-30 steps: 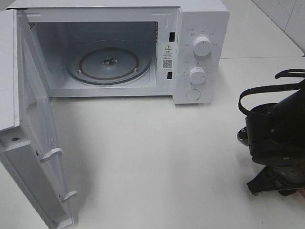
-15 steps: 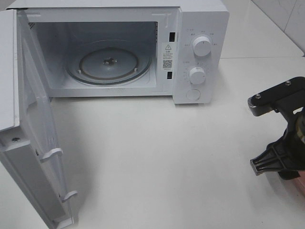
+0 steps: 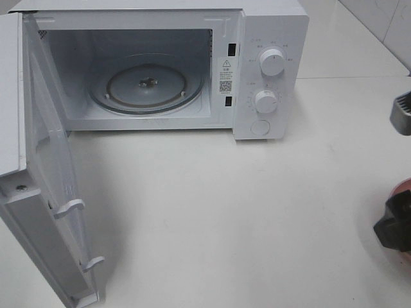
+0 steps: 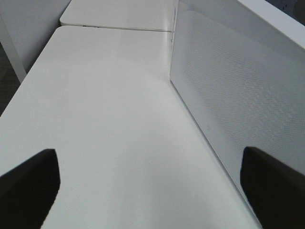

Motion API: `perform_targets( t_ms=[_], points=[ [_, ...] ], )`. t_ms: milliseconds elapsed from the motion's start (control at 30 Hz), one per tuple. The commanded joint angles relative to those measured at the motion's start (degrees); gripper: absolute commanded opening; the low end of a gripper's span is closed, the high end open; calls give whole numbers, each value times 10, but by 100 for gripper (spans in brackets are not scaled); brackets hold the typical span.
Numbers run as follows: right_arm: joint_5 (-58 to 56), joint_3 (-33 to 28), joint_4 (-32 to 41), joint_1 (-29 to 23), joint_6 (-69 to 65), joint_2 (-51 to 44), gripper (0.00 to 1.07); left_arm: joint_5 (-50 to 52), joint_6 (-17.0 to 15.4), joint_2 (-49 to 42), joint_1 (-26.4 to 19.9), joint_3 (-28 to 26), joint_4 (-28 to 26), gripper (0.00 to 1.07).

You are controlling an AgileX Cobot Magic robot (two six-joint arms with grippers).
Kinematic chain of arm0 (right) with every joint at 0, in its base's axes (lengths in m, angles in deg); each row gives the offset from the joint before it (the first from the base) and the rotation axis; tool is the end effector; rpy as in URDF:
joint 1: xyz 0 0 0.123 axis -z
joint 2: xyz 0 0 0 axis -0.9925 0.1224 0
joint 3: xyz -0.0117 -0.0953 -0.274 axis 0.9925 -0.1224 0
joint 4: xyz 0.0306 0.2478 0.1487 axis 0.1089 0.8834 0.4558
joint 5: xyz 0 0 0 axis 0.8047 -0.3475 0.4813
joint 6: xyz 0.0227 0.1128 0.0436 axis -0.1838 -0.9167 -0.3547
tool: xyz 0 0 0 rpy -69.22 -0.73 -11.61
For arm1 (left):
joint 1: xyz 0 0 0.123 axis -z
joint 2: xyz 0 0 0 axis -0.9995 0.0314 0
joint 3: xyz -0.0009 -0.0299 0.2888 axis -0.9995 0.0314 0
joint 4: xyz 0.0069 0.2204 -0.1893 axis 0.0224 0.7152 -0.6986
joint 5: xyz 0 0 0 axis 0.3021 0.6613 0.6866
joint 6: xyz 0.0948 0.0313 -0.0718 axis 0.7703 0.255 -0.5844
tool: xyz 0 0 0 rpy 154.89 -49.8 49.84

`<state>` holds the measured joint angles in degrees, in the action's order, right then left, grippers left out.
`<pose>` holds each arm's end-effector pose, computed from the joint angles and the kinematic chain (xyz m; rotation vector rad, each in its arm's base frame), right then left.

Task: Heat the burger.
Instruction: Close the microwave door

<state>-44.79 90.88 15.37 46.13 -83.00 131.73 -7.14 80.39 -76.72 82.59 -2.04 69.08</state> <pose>0.1748 0.0945 0.2181 -0.4908 2.5980 -0.0405 0.0523 -0.0035 0.2873 -0.0449 2.0085 -0.0009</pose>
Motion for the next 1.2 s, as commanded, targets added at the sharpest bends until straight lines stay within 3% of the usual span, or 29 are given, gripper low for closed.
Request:
perform_targets(
  t_ms=[33,200,567,633,700,867,900,1200],
  points=[
    [-23,2,18,1,23,-33,81,2,-2,-11,-1,2,-1,98],
    [-72,2,30,1,23,-127,79,2,-2,-11,-1,2,-1,98],
    [-111,2,30,18,27,-236,78,2,-2,-11,-1,2,-1,98],
    [-109,2,30,42,41,-254,77,2,-2,-11,-1,2,-1,98],
    [-93,-6,46,111,88,-297,76,2,-2,-11,-1,2,-1,98],
    [-65,-27,83,171,118,-344,76,2,-2,-11,-1,2,-1,98],
    [-58,-36,89,203,130,-370,76,2,-2,-11,-1,2,-1,98],
    [-50,-54,84,286,143,-460,76,2,-2,-11,-1,2,-1,98]
  ],
)
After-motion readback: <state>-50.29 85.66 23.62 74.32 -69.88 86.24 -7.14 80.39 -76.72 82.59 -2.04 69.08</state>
